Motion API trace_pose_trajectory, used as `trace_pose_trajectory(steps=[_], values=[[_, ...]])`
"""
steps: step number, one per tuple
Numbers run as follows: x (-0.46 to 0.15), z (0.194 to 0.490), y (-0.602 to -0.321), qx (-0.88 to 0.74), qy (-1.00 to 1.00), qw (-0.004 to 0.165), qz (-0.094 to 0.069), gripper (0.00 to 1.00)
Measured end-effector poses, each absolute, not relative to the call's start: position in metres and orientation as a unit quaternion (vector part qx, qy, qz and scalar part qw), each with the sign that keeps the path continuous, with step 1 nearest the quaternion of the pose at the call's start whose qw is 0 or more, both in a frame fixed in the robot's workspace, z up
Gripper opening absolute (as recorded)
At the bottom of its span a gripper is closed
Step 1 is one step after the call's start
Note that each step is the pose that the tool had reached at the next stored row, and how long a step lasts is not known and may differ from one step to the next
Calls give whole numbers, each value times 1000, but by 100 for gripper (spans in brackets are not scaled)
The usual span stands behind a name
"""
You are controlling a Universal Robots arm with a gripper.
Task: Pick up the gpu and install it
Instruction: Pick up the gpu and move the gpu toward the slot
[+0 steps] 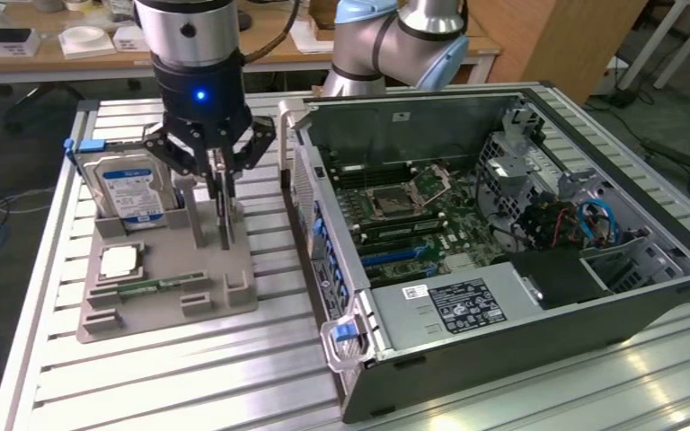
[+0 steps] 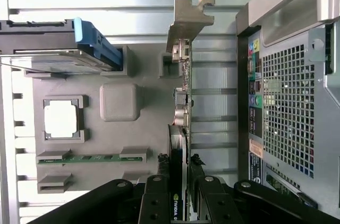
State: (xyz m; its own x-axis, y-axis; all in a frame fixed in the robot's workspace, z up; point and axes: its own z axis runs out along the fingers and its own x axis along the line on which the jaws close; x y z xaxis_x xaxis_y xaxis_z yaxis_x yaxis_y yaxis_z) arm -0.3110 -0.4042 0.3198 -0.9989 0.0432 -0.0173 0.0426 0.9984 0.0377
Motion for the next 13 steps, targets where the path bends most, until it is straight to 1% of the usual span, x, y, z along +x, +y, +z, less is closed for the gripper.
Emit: trace_pose_trajectory(steps=[3, 13], values=[[-311, 329, -404, 21, 1000, 9, 19, 26], [-311, 375, -404, 21, 1000, 9, 19, 26]])
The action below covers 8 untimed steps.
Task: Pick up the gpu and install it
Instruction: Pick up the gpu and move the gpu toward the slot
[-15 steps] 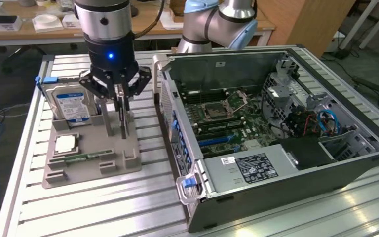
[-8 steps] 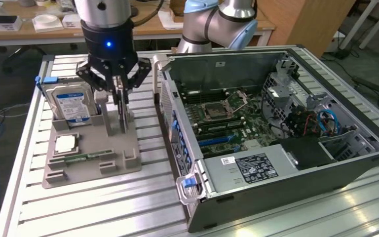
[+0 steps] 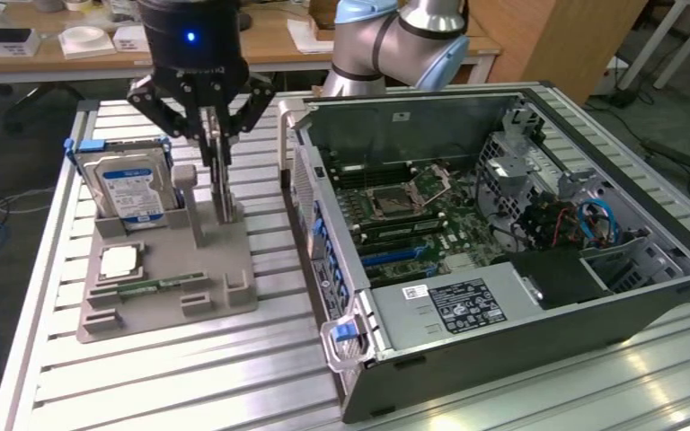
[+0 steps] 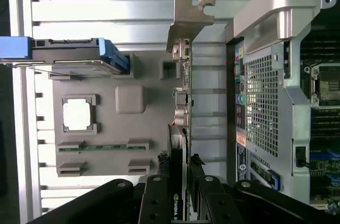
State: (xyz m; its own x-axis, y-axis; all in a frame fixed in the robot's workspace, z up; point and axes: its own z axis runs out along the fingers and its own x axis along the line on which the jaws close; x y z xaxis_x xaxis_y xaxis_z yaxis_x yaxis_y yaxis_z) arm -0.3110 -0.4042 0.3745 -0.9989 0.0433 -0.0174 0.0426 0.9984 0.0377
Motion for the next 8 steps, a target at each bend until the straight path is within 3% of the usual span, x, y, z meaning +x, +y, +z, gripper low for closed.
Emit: trace_pose_trajectory(steps=[8], values=[[-310, 411, -404, 21, 1000, 9, 19, 26]])
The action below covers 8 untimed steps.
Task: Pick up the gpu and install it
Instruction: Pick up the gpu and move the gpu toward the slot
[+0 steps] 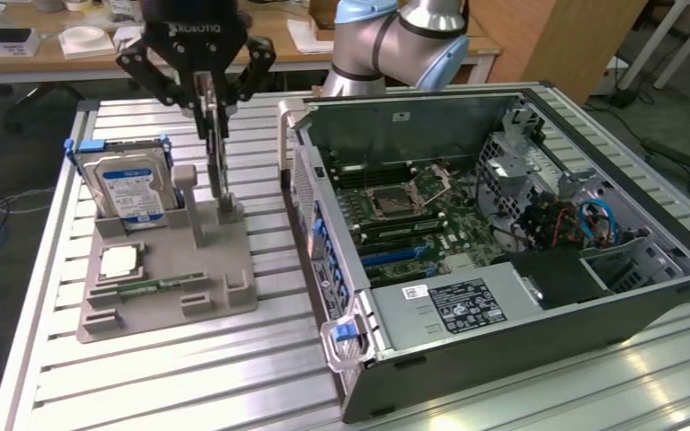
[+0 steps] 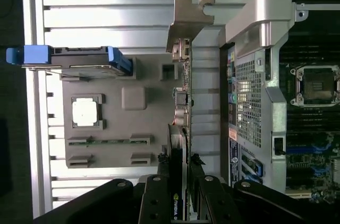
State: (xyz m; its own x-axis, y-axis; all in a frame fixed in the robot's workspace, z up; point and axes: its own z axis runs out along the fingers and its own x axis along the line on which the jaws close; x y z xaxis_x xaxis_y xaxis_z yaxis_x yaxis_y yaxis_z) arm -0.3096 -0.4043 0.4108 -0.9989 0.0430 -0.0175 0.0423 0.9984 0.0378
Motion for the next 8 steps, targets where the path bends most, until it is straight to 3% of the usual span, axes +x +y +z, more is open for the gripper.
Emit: trace_pose_trajectory(steps=[8], values=[[-281, 425, -404, 22, 1000, 9, 20, 26]])
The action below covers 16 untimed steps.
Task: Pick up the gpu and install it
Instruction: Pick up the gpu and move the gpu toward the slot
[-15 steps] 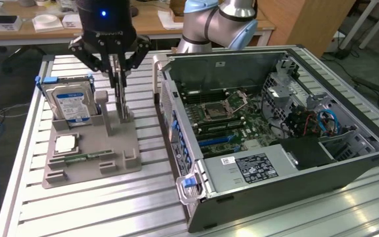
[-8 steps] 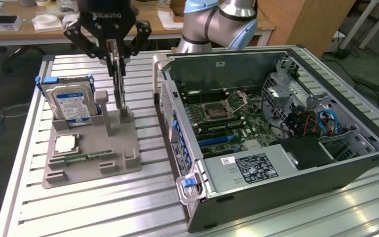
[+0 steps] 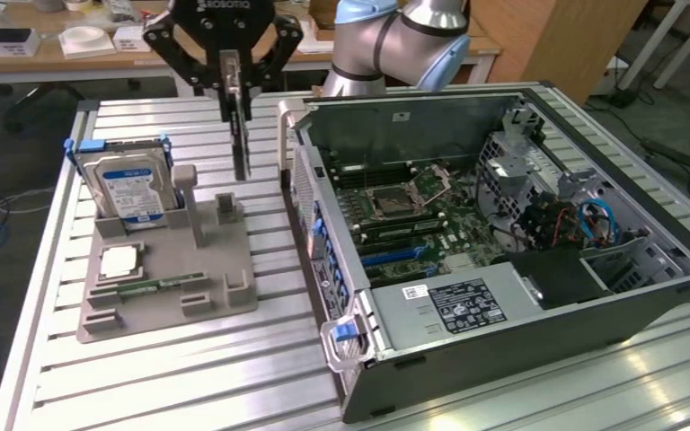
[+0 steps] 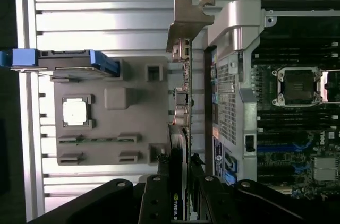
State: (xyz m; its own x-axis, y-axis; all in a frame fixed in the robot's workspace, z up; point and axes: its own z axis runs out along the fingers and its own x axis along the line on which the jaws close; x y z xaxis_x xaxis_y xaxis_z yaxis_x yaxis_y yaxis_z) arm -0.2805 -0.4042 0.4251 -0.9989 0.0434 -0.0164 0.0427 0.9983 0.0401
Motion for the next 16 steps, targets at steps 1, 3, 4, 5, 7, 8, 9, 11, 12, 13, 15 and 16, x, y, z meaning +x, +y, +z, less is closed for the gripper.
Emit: trace_pose_trajectory(steps=[1, 3, 4, 5, 7, 8, 9, 11, 12, 13, 15, 16], values=[[-276, 425, -404, 22, 1000, 9, 20, 26], [-267, 426, -404, 21, 1000, 9, 21, 26], [-262, 426, -404, 21, 1000, 9, 21, 26], [-258, 427, -404, 22, 999, 9, 22, 26], [-249, 428, -404, 21, 999, 9, 22, 26], [-245, 428, -404, 21, 999, 8, 22, 26], [-241, 429, -404, 21, 999, 8, 22, 26], [-232, 431, -404, 22, 999, 8, 22, 26], [-228, 431, -404, 22, 999, 8, 22, 26], [-224, 432, -404, 21, 999, 8, 22, 26], [-216, 433, -404, 22, 999, 8, 22, 26], [-212, 434, -404, 22, 999, 8, 22, 26]])
